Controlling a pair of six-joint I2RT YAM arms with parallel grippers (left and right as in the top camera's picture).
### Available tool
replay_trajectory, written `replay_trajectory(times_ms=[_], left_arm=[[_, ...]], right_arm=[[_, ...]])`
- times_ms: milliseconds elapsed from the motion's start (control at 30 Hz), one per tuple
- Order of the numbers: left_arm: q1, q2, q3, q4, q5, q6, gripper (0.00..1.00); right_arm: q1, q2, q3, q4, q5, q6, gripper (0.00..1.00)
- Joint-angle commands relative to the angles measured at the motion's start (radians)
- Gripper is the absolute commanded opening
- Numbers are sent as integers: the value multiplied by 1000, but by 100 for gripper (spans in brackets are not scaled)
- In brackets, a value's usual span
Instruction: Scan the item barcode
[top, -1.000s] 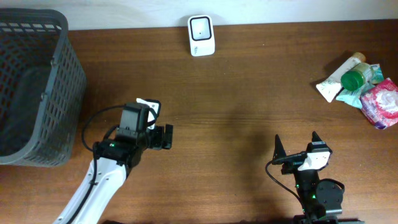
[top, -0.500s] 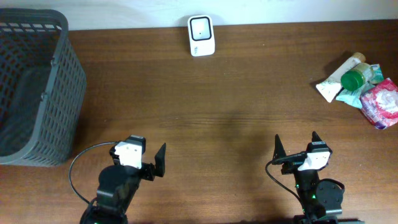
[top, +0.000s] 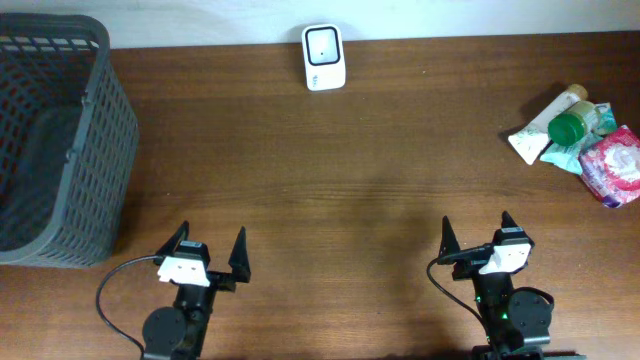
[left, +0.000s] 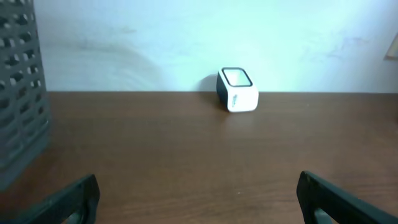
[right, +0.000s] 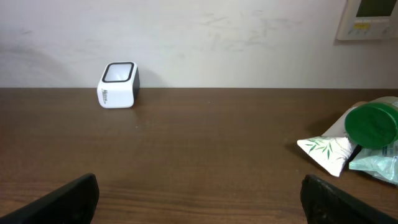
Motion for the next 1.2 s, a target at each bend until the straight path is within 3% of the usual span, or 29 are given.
replay_trajectory(times_ms=[0,133,267,500,633,800,1167], left_arm=[[50,-48,-6,-63,15,13,99],[101,-48,-6,-80,15,21,99],[108,-48,-5,-79,46,136,99],[108,-48,-5,-80,37,127,99],[141,-48,-5,-80,37,-8,99],[155,-48,-5,-83,29,64,99],[155,-48,-5,-79,37,64,99]], right_arm=[[3,-7,-7,-4,9,10,99],[3,-7,-7,-4,9,10,98],[3,-7,-7,-4,9,10,99],[3,-7,-7,-4,9,10,99],[3,-7,-7,-4,9,10,99],[3,-7,-7,-4,9,10,98],[3,-7,-7,-4,9,10,98]])
